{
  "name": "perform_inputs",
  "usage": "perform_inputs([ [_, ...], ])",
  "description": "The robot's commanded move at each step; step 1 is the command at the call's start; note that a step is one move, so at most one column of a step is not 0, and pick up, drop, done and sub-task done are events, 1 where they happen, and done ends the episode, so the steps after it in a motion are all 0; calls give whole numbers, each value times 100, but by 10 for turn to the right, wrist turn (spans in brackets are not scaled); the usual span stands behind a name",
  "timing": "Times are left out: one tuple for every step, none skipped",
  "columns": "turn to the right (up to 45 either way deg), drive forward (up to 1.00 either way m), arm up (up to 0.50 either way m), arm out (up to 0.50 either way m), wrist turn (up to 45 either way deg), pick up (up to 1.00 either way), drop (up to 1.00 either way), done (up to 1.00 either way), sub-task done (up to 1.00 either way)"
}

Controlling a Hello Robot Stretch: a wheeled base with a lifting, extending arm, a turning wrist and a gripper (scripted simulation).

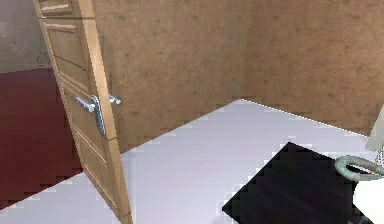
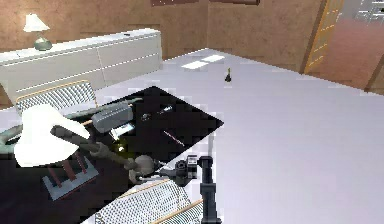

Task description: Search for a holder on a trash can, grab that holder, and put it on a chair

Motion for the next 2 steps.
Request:
perform_inputs([
  [0, 0, -32, 0, 0, 0, 0, 0, 0],
  [0, 0, 0, 0, 0, 0, 100, 0, 0],
])
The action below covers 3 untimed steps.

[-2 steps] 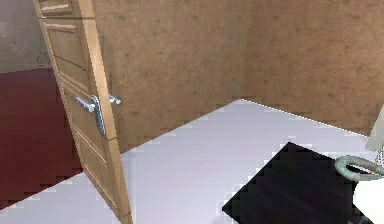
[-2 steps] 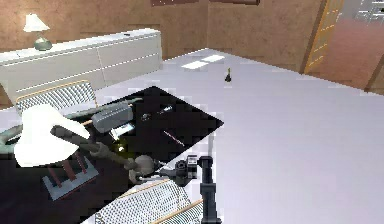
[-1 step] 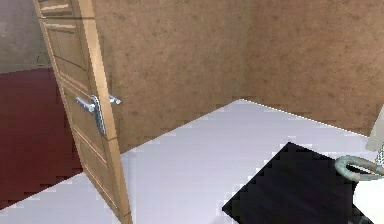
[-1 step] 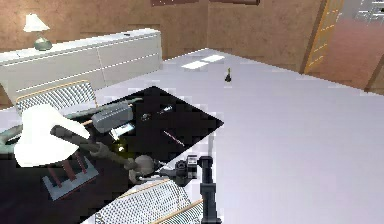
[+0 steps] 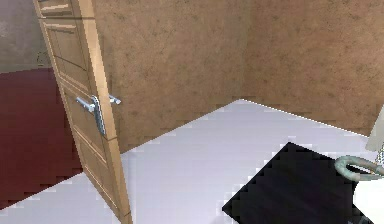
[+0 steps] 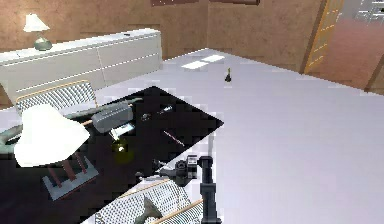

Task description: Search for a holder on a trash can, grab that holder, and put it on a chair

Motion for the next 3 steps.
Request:
perform_inputs([
  [0, 0, 10, 0, 0, 0, 0, 0, 0],
  [0, 0, 0, -8, 0, 0, 0, 0, 0],
  [0, 0, 0, 0, 0, 0, 0, 100, 0],
])
